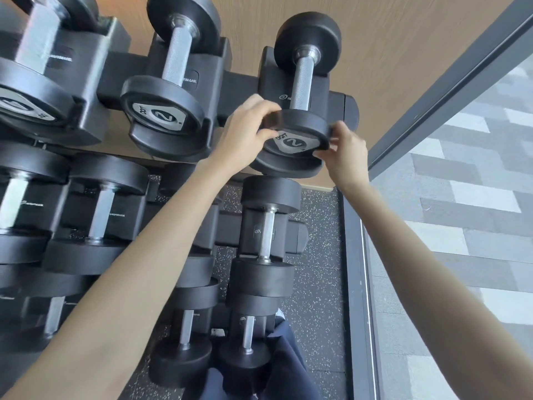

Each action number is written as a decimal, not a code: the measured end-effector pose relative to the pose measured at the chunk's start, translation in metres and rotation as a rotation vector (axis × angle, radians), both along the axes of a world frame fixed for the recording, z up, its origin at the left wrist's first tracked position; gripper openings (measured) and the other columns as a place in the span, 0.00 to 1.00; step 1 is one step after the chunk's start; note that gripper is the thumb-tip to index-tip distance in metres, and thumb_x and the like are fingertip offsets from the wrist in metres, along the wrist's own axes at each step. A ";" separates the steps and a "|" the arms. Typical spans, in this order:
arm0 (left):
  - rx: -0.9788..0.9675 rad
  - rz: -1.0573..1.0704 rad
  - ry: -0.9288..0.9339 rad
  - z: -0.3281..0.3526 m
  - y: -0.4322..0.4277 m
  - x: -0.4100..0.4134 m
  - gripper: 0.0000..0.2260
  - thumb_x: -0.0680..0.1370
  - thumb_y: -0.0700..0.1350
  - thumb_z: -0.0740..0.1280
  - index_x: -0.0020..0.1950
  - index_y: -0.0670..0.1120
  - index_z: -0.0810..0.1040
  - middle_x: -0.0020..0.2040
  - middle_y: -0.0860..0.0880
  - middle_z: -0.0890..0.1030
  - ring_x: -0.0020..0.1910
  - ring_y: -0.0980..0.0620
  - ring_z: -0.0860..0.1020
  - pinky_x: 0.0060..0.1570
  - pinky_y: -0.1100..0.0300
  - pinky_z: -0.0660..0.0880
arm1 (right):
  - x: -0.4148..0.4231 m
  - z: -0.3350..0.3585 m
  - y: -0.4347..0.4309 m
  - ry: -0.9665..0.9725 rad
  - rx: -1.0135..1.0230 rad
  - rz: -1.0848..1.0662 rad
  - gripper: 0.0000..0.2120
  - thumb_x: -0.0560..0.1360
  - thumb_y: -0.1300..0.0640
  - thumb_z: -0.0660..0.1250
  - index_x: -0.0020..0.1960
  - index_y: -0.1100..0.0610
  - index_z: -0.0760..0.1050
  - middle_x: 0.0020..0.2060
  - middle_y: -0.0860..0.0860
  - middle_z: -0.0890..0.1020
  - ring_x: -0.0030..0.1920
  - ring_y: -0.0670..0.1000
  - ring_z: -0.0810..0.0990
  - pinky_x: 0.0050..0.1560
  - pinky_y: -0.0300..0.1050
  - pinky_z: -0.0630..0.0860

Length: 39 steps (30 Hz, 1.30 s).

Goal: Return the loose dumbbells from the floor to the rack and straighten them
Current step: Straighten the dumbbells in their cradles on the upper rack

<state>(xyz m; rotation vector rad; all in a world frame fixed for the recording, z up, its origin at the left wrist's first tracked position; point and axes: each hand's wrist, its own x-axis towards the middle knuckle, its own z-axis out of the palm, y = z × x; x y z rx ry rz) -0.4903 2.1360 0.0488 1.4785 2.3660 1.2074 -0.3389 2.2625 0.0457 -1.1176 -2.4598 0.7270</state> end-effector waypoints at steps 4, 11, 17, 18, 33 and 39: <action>-0.079 -0.031 0.145 0.010 0.004 0.006 0.18 0.75 0.40 0.69 0.65 0.43 0.74 0.56 0.43 0.75 0.57 0.45 0.73 0.57 0.57 0.66 | 0.006 0.017 0.010 -0.147 0.176 0.107 0.20 0.68 0.56 0.73 0.58 0.55 0.74 0.53 0.55 0.78 0.52 0.60 0.78 0.49 0.56 0.76; 0.145 0.078 -0.151 -0.023 0.006 0.020 0.19 0.72 0.40 0.71 0.63 0.43 0.75 0.55 0.47 0.77 0.51 0.54 0.74 0.56 0.65 0.68 | -0.003 0.043 -0.006 -0.075 0.265 0.179 0.18 0.71 0.57 0.70 0.60 0.53 0.76 0.52 0.54 0.77 0.52 0.57 0.77 0.44 0.44 0.65; -0.002 0.078 -0.208 -0.031 0.009 0.008 0.15 0.71 0.39 0.73 0.55 0.39 0.74 0.46 0.48 0.76 0.44 0.52 0.74 0.42 0.68 0.65 | 0.003 0.036 0.004 -0.053 0.265 0.194 0.16 0.70 0.61 0.69 0.57 0.56 0.75 0.53 0.54 0.76 0.52 0.55 0.78 0.45 0.46 0.70; -0.015 0.046 -0.159 -0.024 0.009 0.008 0.15 0.72 0.40 0.72 0.56 0.39 0.74 0.48 0.46 0.76 0.46 0.50 0.73 0.43 0.65 0.64 | 0.006 0.032 0.008 -0.003 0.202 0.188 0.16 0.69 0.63 0.69 0.56 0.57 0.75 0.52 0.54 0.77 0.51 0.53 0.79 0.48 0.50 0.74; 0.098 0.054 -0.317 -0.018 0.006 0.012 0.15 0.70 0.43 0.73 0.56 0.44 0.78 0.47 0.49 0.81 0.46 0.51 0.79 0.54 0.59 0.75 | 0.019 -0.006 0.019 0.252 -0.205 0.159 0.16 0.70 0.71 0.67 0.57 0.64 0.71 0.48 0.49 0.74 0.47 0.45 0.78 0.49 0.26 0.71; 0.140 0.074 -0.433 -0.023 0.003 0.008 0.14 0.70 0.38 0.73 0.54 0.42 0.78 0.45 0.50 0.81 0.43 0.55 0.77 0.51 0.61 0.74 | 0.010 0.000 0.008 0.252 -0.157 0.135 0.16 0.70 0.72 0.66 0.57 0.64 0.72 0.50 0.52 0.75 0.47 0.47 0.78 0.49 0.25 0.71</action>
